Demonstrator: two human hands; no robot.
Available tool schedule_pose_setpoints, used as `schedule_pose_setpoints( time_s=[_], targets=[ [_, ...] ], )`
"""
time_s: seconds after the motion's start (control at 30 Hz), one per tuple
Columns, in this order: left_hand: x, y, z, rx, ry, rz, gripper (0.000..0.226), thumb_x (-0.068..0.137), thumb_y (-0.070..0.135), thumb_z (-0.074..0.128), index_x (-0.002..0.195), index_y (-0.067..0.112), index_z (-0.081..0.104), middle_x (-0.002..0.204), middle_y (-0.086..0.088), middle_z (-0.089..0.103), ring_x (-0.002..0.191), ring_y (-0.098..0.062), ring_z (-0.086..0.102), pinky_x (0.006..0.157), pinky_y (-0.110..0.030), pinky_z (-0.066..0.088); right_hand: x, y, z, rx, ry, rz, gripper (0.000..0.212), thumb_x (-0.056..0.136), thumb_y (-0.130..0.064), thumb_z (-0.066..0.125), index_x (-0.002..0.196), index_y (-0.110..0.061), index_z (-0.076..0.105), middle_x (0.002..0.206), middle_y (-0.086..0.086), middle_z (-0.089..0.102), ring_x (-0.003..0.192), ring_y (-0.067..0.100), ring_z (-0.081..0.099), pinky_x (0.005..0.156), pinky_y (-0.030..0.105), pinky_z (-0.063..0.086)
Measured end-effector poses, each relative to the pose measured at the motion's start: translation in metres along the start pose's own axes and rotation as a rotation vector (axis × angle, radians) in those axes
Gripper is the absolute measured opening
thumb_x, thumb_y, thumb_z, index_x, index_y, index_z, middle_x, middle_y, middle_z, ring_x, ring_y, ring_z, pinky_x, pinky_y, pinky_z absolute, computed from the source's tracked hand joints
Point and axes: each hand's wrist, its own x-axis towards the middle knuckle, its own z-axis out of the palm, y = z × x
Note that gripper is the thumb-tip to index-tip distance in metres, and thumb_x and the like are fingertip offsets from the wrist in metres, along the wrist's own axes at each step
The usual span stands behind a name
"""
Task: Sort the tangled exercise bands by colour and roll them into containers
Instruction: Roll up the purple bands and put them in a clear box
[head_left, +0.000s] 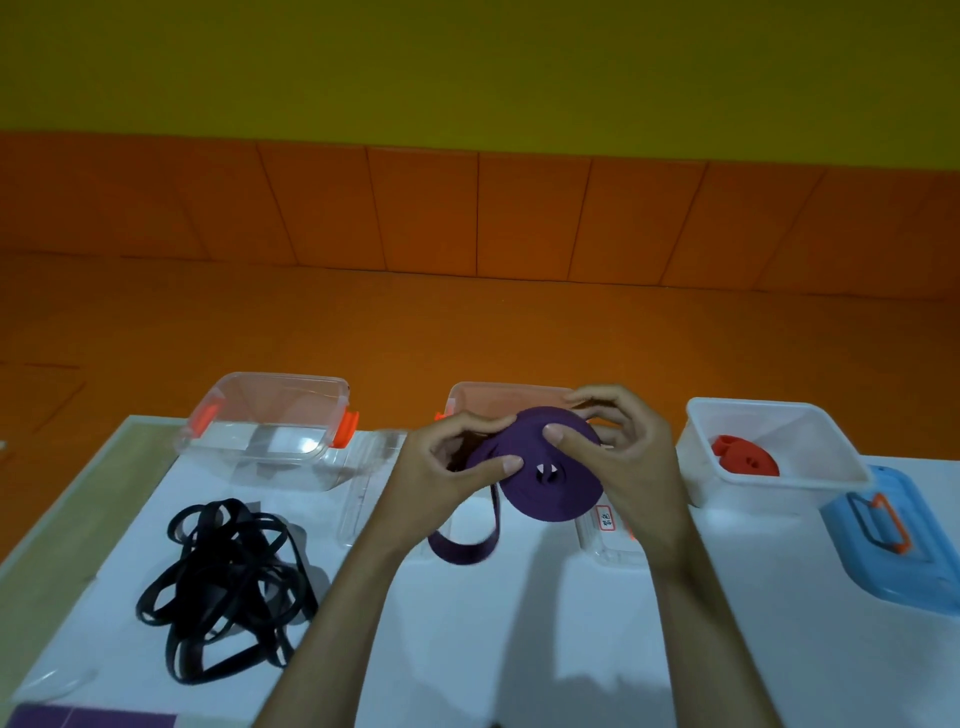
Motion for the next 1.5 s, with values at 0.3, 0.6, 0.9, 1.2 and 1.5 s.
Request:
schedule_pose_setpoints(
  time_s=[0.3, 0.6, 0.9, 1.2, 1.5],
  targets=[
    [-0.036, 0.008, -0.014, 0.038, 0.097, 0.050, 0.027, 0.079, -0.001, 0.086, 0.104, 0.005, 0.078, 0.101, 0.001, 0.079, 0.100, -0.015, 0.074, 0.084, -0.022, 0.057, -0.027, -0.008, 0.032, -0.035, -0.049, 0.005, 0.029, 0.079, -0.008, 0.089, 0.089, -0.010, 0.062, 0.092, 0.004, 0.071, 0.088, 0.022, 0.070, 0.070, 0.037, 0.060],
    [-0.092, 0.013, -0.034, 0.022, 0.060, -0.030, 0.033, 0.076, 0.003, 0.089, 0.106, 0.010, 0.077, 0.102, 0.001, 0.079, 0.098, -0.017, 0.075, 0.083, -0.026, 0.059, -0.075, -0.020, 0.050, -0.126, -0.127, 0.068, 0.027, 0.080, -0.014, 0.091, 0.091, -0.017, 0.066, 0.097, 0.001, 0.071, 0.097, 0.025, 0.071, 0.076, 0.047, 0.063],
    [-0.156, 0.004, -0.042, -0.087, 0.006, -0.139, 0.036, 0.087, 0.000, 0.079, 0.121, 0.013, 0.076, 0.110, 0.000, 0.080, 0.102, -0.019, 0.076, 0.086, -0.024, 0.058, -0.132, -0.025, 0.060, -0.058, -0.083, 0.123, 0.020, 0.086, -0.003, 0.083, 0.100, -0.012, 0.073, 0.100, -0.002, 0.074, 0.098, 0.019, 0.071, 0.085, 0.037, 0.060],
    [-0.180, -0.007, -0.022, -0.119, 0.159, -0.185, 0.024, 0.084, 0.009, 0.085, 0.104, 0.013, 0.073, 0.099, -0.002, 0.079, 0.095, -0.020, 0.075, 0.082, -0.032, 0.061, -0.158, -0.017, 0.065, -0.040, 0.033, 0.194, 0.026, 0.081, -0.006, 0.088, 0.095, -0.019, 0.070, 0.096, -0.004, 0.072, 0.096, 0.016, 0.071, 0.072, 0.032, 0.060],
    [-0.153, -0.028, 0.006, -0.216, 0.481, -0.142, 0.023, 0.085, 0.004, 0.084, 0.100, 0.011, 0.069, 0.101, -0.001, 0.076, 0.091, -0.019, 0.075, 0.076, -0.034, 0.060, -0.129, 0.016, 0.070, 0.088, 0.293, 0.226, 0.016, 0.085, -0.003, 0.083, 0.096, -0.013, 0.076, 0.094, -0.001, 0.078, 0.089, 0.015, 0.074, 0.071, 0.027, 0.060]
  ],
)
